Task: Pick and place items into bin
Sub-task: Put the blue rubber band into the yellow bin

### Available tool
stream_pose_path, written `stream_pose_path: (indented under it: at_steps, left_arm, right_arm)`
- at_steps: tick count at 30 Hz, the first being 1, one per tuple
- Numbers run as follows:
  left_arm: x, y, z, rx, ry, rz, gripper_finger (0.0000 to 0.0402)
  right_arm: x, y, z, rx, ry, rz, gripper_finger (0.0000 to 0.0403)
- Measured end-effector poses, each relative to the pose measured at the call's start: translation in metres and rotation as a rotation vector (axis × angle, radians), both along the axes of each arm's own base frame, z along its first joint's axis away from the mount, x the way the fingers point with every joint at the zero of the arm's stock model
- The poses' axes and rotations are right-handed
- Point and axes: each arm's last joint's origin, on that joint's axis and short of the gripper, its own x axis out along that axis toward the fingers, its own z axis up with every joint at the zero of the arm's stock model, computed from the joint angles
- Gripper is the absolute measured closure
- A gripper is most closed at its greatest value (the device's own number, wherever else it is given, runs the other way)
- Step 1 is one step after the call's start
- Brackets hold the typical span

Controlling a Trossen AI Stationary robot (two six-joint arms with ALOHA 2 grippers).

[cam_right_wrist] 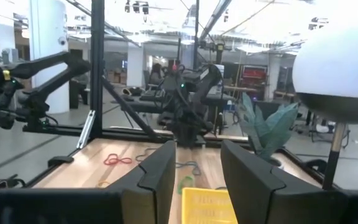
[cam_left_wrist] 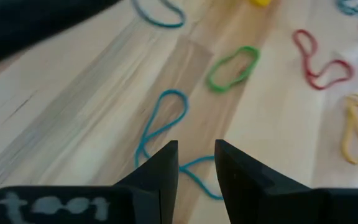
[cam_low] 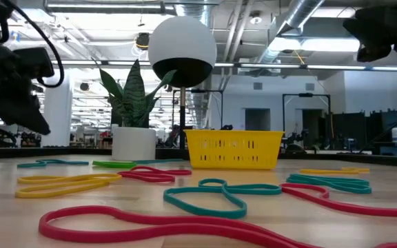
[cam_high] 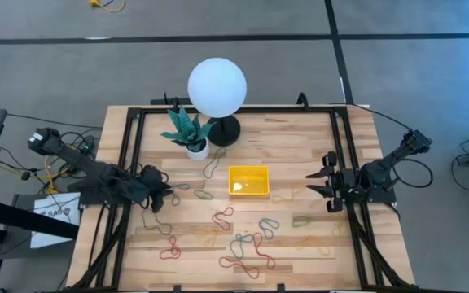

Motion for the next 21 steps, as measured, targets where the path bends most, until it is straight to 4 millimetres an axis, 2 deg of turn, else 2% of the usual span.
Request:
stream_pose_path:
  at_steps: [5,9,12,15,17,21]
  left_arm:
    - [0.002,-0.001,-0.007,-0.024,0.05,0.069,0.0308]
    - [0.004,-0.002,-0.012,-0.045,0.089,0.12,0.0308]
    - [0.006,-0.003,-0.015,-0.039,0.109,0.137,0.0308]
    - [0.01,-0.004,-0.017,-0.039,0.107,0.143,0.0308]
    - [0.012,-0.004,-0.02,-0.026,0.126,0.154,0.0308]
    - [0.015,-0.001,-0.028,0.008,0.182,0.191,0.0308]
  right_arm:
    - [0.0,0.0,0.003,-0.017,-0.005,-0.006,0.0281]
    - [-0.002,-0.006,0.027,-0.002,-0.05,-0.074,0.0281]
    - [0.001,-0.009,0.04,-0.017,0.052,-0.144,0.0281]
    - [0.007,-0.011,0.04,0.023,0.222,-0.175,0.0281]
    - [0.015,-0.011,0.034,0.04,0.311,-0.192,0.0281]
    - [0.027,-0.01,0.023,0.018,0.402,-0.239,0.0281]
